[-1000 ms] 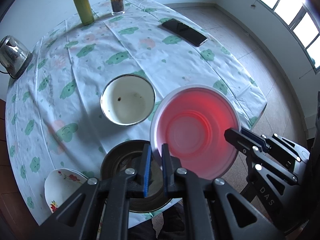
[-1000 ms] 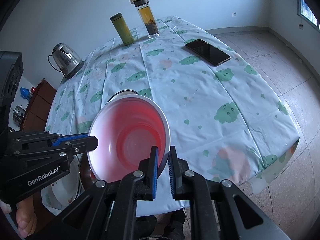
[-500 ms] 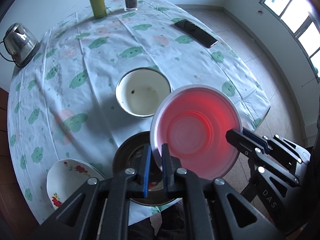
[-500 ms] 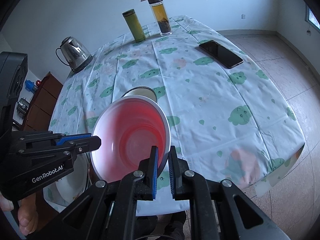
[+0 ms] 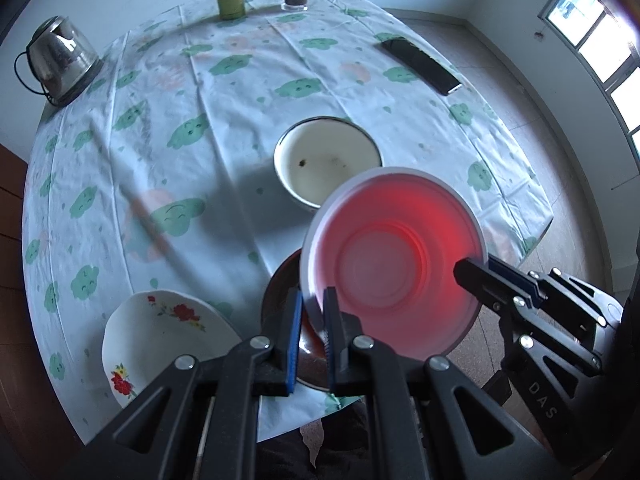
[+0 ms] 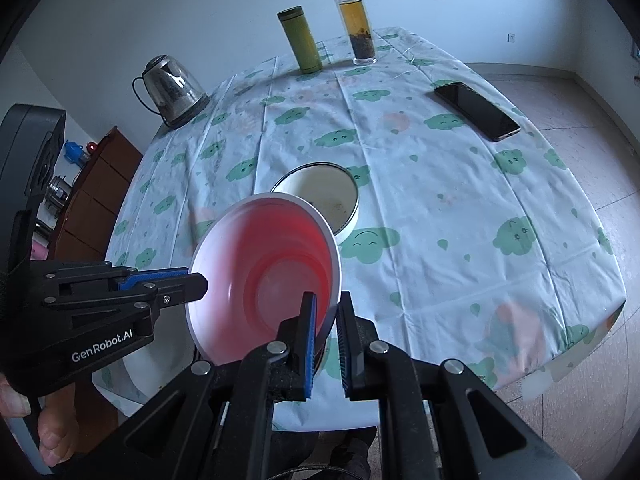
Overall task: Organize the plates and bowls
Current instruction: 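Carry the pink bowl over the stainless steel bowl and lower it in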
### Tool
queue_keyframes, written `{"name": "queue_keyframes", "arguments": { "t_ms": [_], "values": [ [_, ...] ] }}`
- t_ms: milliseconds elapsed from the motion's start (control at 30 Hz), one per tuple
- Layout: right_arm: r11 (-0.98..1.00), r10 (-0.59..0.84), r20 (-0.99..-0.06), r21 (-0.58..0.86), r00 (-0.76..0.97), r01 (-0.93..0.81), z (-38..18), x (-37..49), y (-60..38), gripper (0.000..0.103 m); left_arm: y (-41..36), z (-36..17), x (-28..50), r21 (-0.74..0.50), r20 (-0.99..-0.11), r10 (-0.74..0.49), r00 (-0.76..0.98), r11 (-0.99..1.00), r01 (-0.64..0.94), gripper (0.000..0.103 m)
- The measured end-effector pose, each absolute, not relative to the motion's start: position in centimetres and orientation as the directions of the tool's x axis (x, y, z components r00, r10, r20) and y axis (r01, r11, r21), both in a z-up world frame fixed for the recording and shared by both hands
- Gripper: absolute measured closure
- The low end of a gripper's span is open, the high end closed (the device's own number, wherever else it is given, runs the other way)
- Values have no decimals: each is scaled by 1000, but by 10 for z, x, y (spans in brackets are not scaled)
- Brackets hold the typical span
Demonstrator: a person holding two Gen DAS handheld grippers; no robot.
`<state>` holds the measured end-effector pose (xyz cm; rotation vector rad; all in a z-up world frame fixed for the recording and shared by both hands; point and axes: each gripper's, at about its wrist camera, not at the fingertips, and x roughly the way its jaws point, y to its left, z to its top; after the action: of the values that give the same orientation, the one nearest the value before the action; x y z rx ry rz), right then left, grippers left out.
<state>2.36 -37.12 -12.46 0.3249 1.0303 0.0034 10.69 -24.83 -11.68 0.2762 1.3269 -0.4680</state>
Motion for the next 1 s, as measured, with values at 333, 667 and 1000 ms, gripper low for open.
{"name": "queue_keyframes", "arguments": {
  "t_ms": [333, 667, 1000],
  "values": [
    [959, 177, -854, 261, 490, 107, -131, 28, -353, 91, -231, -123, 106, -63, -975, -150, 162, 892, 447, 96],
    [959, 197, -865, 267, 461, 91, -138, 28, -346, 91, -225, -137, 102, -60, -984, -128, 127, 896, 441, 96],
    [958, 213, -882, 273, 421, 88, -152, 28, -341, 91, -222, -153, 99, -66, -991, -111, 79, 898, 435, 96]
  ]
}}
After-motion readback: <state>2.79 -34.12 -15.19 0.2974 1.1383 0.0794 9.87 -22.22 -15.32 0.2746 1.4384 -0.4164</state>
